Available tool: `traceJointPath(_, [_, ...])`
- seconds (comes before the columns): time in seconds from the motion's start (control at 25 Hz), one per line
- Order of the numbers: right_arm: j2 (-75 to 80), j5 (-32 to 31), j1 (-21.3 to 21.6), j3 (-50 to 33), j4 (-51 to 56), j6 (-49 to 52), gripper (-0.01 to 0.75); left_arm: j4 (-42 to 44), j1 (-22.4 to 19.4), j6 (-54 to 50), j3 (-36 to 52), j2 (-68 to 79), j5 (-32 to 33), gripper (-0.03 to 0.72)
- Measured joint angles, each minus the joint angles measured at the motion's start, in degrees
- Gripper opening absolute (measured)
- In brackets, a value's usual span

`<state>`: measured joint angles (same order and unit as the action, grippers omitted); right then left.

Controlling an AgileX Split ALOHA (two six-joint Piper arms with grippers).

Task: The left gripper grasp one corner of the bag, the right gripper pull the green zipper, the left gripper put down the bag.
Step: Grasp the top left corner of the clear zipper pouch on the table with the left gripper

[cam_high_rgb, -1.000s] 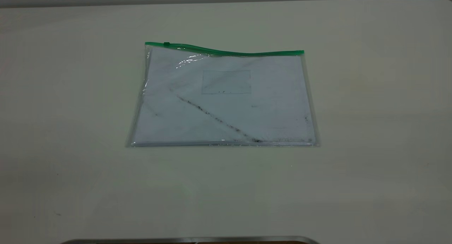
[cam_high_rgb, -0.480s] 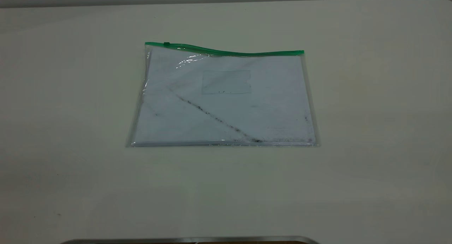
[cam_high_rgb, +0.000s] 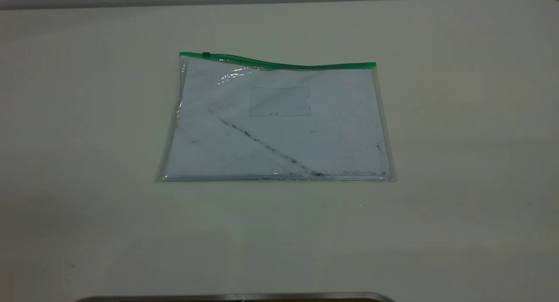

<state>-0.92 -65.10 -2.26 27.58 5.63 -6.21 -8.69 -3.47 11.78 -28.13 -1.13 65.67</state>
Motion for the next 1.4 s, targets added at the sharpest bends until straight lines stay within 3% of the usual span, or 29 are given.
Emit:
traceJointPath(0.32, [0.0, 1.3, 0.0, 0.2, 0.9, 0.0, 0.405, -0.1, 0.0, 0.0, -0.2, 0.0, -0.4, 0.486])
traceJointPath(0.44, [1.0, 2.9, 0.0, 0.6, 1.3, -0.6, 0.375, -0.7, 0.0, -1.3, -0.7, 0.5, -4.6, 0.486])
traceJointPath(0.52, [4.1, 6.4, 0.0, 0.8, 1.7, -3.0, 0.368, -1.8, 0.0, -2.7, -0.8, 2.6, -9.8, 0.486])
traceJointPath(0.84, [29.2, 30.5, 0.0, 0.8, 6.9, -13.2, 0.367, -3.4, 0.0, -1.9, -1.6, 28.0, -26.4, 0.486])
traceJointPath(1.04, [46.9, 39.8, 0.0, 1.1, 16.9, -25.0, 0.398, -4.4, 0.0, 4.8, -5.5, 47.1, -34.2, 0.486])
traceJointPath(1.4, [75.3, 42.8, -2.2, 11.9, 45.2, -56.5, 0.469, -15.3, -0.3, 17.5, -15.6, 78.2, -40.3, 0.486])
